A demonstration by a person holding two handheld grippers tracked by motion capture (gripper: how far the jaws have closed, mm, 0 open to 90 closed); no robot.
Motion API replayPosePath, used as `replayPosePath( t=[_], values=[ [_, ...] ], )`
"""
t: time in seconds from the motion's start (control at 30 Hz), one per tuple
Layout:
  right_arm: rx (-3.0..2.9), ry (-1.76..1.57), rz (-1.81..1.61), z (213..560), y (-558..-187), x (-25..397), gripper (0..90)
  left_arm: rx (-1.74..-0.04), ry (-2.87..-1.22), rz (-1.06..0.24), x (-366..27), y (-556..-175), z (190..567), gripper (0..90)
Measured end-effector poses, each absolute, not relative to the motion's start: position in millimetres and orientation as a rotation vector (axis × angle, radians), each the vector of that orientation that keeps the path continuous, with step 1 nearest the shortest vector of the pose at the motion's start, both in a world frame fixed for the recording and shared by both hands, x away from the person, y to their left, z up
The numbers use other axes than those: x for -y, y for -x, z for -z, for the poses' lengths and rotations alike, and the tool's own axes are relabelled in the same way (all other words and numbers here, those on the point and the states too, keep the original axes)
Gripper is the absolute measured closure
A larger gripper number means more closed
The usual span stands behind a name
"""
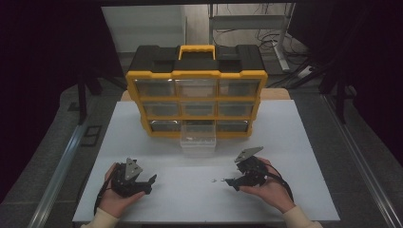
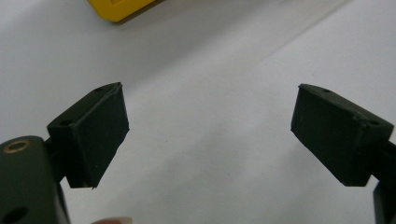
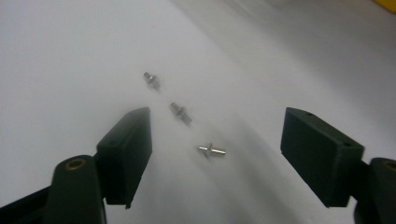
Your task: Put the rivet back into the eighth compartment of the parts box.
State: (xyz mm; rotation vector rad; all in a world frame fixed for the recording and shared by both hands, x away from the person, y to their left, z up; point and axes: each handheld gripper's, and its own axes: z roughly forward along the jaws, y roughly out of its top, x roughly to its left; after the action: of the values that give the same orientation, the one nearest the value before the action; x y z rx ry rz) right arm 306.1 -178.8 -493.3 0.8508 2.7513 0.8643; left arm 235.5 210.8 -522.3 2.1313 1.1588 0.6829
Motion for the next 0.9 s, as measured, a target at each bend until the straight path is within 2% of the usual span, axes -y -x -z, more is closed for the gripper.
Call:
replayPosePath(
  t=[0.2,0.73,0.9],
  values=[
    [-2.79,-0.816,-0.798,496.1,-305.8,173.9,29.8,-1.158,-2.135,-0.68,-210.6,-235.9,522.7,11.7],
    [-2.832,-0.745,-0.639,505.4,-302.6,162.7,49.0,-1.159,-2.137,-0.684,-211.0,-235.8,522.6,11.9],
    [-2.84,-0.766,-0.648,504.4,-303.7,163.0,59.0,-1.161,-2.139,-0.686,-211.3,-236.0,522.7,12.0]
  ],
)
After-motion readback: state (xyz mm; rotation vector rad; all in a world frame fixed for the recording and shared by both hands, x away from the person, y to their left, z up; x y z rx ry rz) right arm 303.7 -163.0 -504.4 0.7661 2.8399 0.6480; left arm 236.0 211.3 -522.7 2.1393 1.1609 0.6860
